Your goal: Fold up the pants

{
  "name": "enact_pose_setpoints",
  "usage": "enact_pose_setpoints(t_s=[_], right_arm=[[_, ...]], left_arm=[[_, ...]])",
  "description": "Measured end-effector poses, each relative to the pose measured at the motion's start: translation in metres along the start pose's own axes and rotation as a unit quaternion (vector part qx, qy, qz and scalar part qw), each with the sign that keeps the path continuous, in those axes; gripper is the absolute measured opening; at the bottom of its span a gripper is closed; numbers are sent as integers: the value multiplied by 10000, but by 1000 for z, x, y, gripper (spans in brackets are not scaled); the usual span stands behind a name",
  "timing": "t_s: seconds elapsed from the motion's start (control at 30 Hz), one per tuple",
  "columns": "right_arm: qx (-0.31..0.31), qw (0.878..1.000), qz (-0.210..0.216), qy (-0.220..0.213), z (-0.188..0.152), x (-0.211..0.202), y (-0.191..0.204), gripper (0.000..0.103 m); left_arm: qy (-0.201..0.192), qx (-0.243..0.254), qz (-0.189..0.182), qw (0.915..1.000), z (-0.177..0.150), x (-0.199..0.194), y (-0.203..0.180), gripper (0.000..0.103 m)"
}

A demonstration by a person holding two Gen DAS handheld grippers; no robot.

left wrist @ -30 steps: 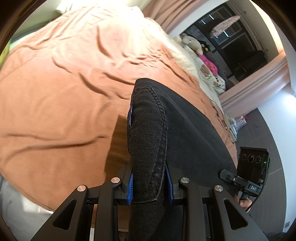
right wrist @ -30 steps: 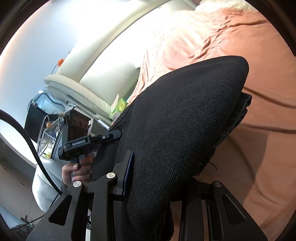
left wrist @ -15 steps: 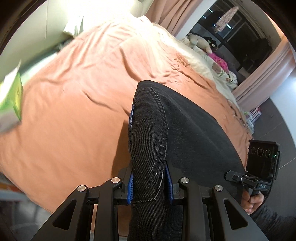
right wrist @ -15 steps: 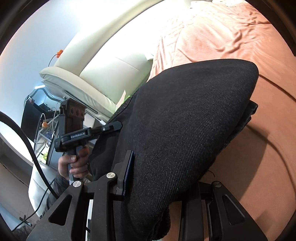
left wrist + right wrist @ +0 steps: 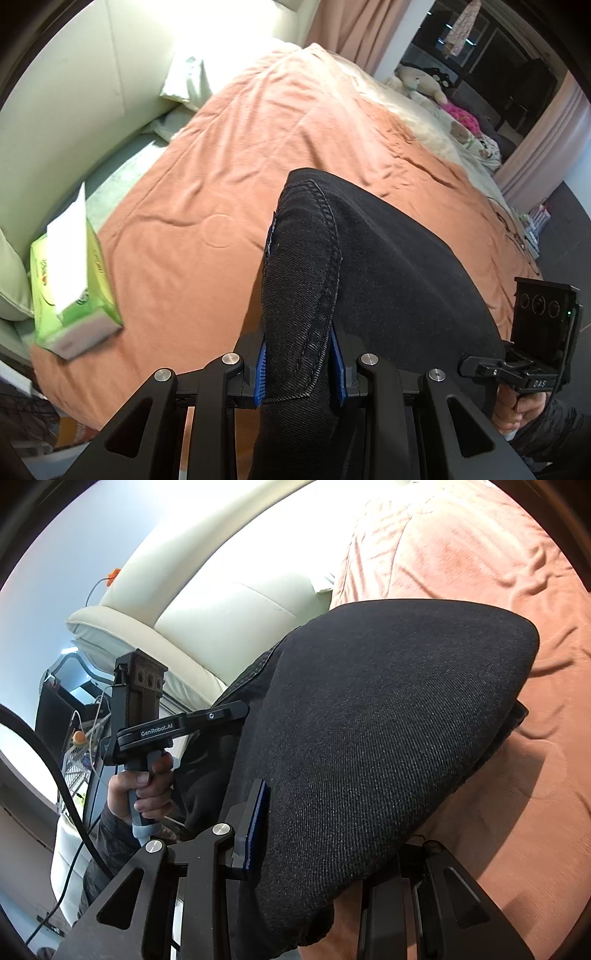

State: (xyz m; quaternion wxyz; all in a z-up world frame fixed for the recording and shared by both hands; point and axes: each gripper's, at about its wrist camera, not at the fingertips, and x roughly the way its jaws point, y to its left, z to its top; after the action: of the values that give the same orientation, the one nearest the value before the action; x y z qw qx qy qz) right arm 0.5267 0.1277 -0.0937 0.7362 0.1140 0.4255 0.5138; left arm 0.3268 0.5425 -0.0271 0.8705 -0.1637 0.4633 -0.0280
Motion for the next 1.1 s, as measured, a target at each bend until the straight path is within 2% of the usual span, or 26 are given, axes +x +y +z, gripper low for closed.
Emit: enact_pose_setpoints(t_s=[0.13, 0.2, 0.23, 0.27, 0.3, 0.33, 0.5, 0.57, 0.77, 0.97, 1.1], right_arm=[[16, 10000, 1, 17, 1, 20, 0, 28], [79, 9999, -97, 5, -3, 30, -2, 31], [181, 9997, -166, 66, -6, 36, -5, 34], [376, 9986, -267, 251, -10, 46, -12, 44], [610, 9962, -345, 524, -17, 56, -20, 50], [739, 9940, -439, 669, -24, 60, -27, 56], [457, 9950, -592, 658, -45, 34, -35, 57], [322, 9954, -688, 591, -46, 21, -31, 57], [-218, 9951, -925, 273, -28, -15, -11, 57], [-858, 9911, -991, 223, -15, -25, 5, 57], [-1295, 9859, -1000, 355, -2, -23, 6, 57]], left_arm=[[-15, -61, 129, 9999, 4, 7, 23, 30], [-95, -85, 341, 9993, 1, 13, 32, 38], [-129, -260, 624, 9976, -3, 19, 40, 41], [-36, -485, 917, 9946, -8, 27, 49, 42], [116, -663, 1043, 9923, -14, 36, 56, 42], [234, -815, 1009, 9913, -24, 43, 64, 42], [-8, -1061, 898, 9903, -54, 35, 72, 48], [-123, -1114, 1010, 9886, -62, 26, 68, 48], [-472, -1176, 1039, 9865, -73, 9, 45, 48], [-786, -1288, 1020, 9833, -79, 2, 12, 48], [-1001, -1510, 1046, 9779, -88, 2, -5, 48]])
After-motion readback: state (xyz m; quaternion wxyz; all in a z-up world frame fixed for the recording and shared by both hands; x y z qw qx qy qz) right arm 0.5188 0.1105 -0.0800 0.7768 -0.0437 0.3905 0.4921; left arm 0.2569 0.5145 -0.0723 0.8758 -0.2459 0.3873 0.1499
